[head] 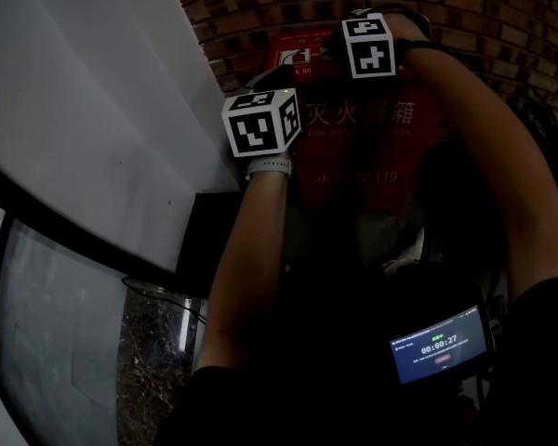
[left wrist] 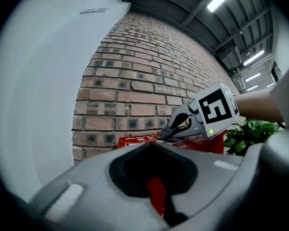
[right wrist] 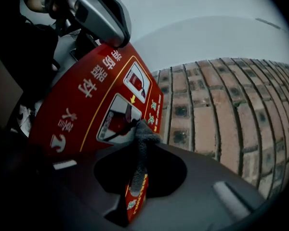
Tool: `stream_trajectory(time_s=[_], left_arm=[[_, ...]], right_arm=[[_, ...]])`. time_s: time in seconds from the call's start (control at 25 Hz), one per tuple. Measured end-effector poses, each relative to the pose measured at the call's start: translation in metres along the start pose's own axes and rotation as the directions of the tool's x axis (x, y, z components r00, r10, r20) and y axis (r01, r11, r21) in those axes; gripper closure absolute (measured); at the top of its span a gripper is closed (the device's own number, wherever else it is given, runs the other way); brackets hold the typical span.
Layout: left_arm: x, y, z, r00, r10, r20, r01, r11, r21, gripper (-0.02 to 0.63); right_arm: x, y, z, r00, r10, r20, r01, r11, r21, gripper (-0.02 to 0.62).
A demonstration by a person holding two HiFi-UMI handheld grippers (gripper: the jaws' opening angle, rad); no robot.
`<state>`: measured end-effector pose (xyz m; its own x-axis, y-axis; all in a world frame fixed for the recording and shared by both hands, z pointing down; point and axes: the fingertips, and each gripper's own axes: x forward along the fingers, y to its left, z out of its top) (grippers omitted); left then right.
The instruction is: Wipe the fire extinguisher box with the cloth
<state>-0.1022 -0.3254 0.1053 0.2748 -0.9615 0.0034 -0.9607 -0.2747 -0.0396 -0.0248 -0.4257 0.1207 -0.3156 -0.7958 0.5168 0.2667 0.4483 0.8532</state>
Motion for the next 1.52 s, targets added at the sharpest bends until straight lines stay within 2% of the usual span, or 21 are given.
stream_trajectory(time_s=[0.4,0.72,0.88,1.04,1.12,1.24,1.36,1.52], left_arm=[[-0.01,-0.005,0.006,1.0,-0.005,0.007,0.004,1.0,0.026,0.606],[-0.001,0.001,0.002,0.999,0.0,0.034,-0.001,1.0,0.031,0.606],[-0.003,0.0,-0.001,1.0,0.0,0.028,-0.001,1.0,0.027,0.606],[-0.003,0.001,0.0,0.999,0.003,0.032,-0.004,1.0,0.026,0.606],[-0.003,0.001,0.0,0.999,0.004,0.033,-0.005,1.0,0.029,0.606],[-0.005,0.0,0.0,1.0,0.013,0.026,-0.014,0.999,0.044,0.606],[-0.006,-0.001,0.001,1.0,0.021,0.015,-0.022,0.999,0.041,0.606],[-0.003,0.0,0.002,0.999,0.021,0.027,-0.022,1.0,0.023,0.606]], right_arm=[[-0.027,0.013,-0.063,0.997,-0.011,-0.077,0.015,0.998,0.055,0.566],[-0.035,0.028,-0.132,0.99,0.001,-0.142,0.015,0.993,0.115,0.565],[-0.043,0.037,-0.169,0.982,0.007,-0.189,0.024,0.987,0.158,0.565],[-0.049,0.037,-0.184,0.971,0.007,-0.239,0.031,0.988,0.153,0.565],[-0.053,0.027,-0.174,0.974,-0.032,-0.225,0.067,0.987,0.146,0.563],[-0.062,0.005,-0.131,0.987,-0.082,-0.138,0.105,0.981,0.162,0.563],[-0.066,-0.012,-0.072,0.995,-0.099,-0.029,0.102,0.982,0.162,0.563],[-0.052,-0.022,0.014,0.988,-0.111,0.103,0.097,0.986,0.135,0.563]])
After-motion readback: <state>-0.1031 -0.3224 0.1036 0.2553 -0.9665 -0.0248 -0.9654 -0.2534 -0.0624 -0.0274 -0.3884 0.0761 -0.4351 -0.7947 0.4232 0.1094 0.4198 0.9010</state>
